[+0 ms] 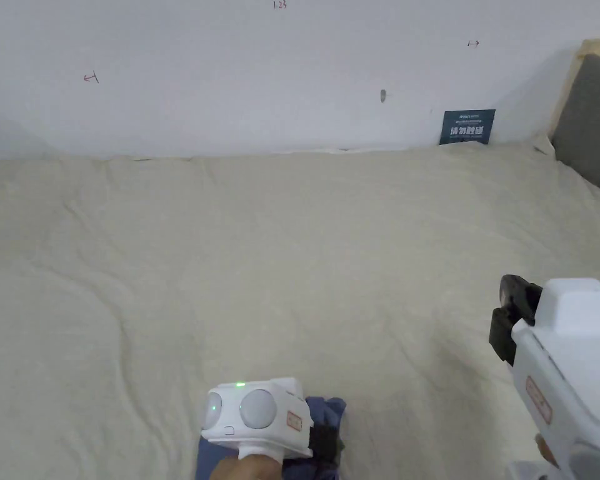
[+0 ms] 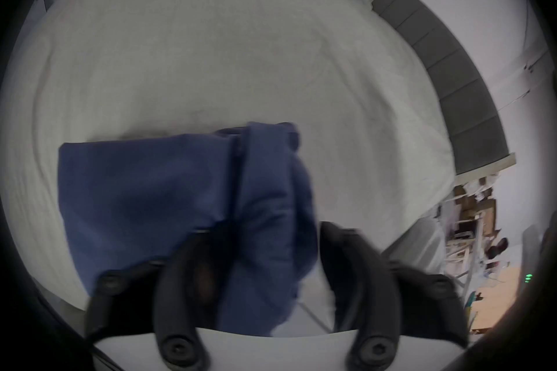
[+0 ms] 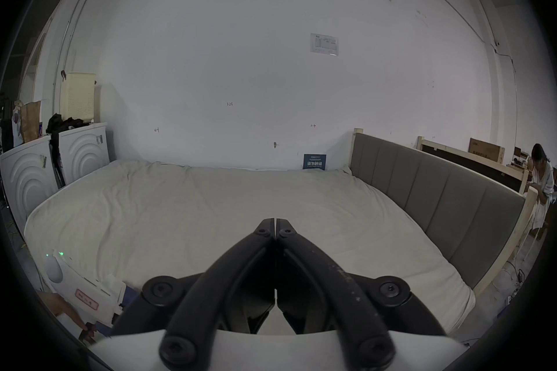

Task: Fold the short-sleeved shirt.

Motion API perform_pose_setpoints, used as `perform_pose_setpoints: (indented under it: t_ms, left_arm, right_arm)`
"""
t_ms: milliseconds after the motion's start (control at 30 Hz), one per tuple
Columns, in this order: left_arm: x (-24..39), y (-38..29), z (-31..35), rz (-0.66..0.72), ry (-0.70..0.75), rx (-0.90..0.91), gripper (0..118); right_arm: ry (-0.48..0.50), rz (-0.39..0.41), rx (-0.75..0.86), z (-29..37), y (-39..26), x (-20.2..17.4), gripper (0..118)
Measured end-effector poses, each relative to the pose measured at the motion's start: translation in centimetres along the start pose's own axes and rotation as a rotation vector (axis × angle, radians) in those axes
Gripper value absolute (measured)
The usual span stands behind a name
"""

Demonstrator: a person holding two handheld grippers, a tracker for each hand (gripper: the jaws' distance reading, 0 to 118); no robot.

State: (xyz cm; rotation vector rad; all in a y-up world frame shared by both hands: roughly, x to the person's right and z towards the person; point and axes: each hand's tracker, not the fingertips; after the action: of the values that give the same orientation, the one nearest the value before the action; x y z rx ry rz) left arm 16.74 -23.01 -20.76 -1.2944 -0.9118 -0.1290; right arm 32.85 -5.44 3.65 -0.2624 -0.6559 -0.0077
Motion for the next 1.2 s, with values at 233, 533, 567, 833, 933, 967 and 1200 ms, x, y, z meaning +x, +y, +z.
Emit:
perform_pose_setpoints:
  t_ms: [233,533,567,833,933,967,1200]
  left_arm:
    - [0.8,0.2,6.2,0.021,-0.1,0.238,109]
    - [-1.3,-1.6,12.4,-0.143,0.104,0.592,1]
    - [-1.6,-1.8,12.1,-0.15,0.08,0.59,0]
    - [-3.0,-5.2,6.3,-0.194,0.182,0.491,0]
    - [-2.2,-6.3,3.9,-0.207,0.15,0.44,0]
    - [-1.8,-6.5,3.1,-0.192,0.141,0.418,0]
    - [1.2,-6.7,-1.9,-0.173,0.102,0.347,0]
  right_arm:
    - [0.0,-0.007,0.008,0.2,0.5,-0.2,2]
    - [0.03,0.003,0.03,0.5,1.3,-1.2,2]
    - [0.033,0.004,0.031,0.6,1.3,-1.3,2]
    - [0.051,0.009,0.031,0.7,1.3,-1.7,2]
    - [0.051,0.011,0.026,0.7,1.2,-1.5,2]
    - [0.05,0.011,0.024,0.7,1.2,-1.4,2]
    - [0.019,0.011,0.005,0.5,0.6,0.0,2]
